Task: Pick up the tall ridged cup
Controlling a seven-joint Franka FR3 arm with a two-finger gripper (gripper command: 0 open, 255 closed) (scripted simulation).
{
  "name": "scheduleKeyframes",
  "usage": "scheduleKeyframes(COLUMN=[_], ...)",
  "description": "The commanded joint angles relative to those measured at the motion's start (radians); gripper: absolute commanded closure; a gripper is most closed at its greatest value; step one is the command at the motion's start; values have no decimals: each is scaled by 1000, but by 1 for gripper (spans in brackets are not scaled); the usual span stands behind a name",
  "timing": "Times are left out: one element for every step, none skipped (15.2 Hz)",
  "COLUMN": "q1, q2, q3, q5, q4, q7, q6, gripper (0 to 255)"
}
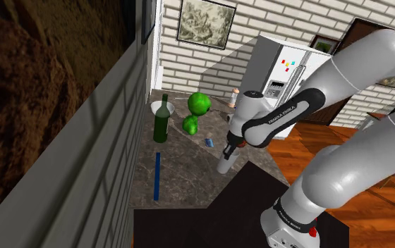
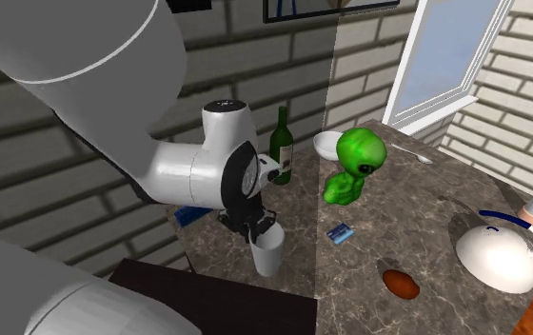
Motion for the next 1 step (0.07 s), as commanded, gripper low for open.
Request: scheduleKeyframes(q1=[2], q2=[-17], q3=[-1], q5=[4], q4=[0], q7=[-4], q6=[-17], gripper=[255])
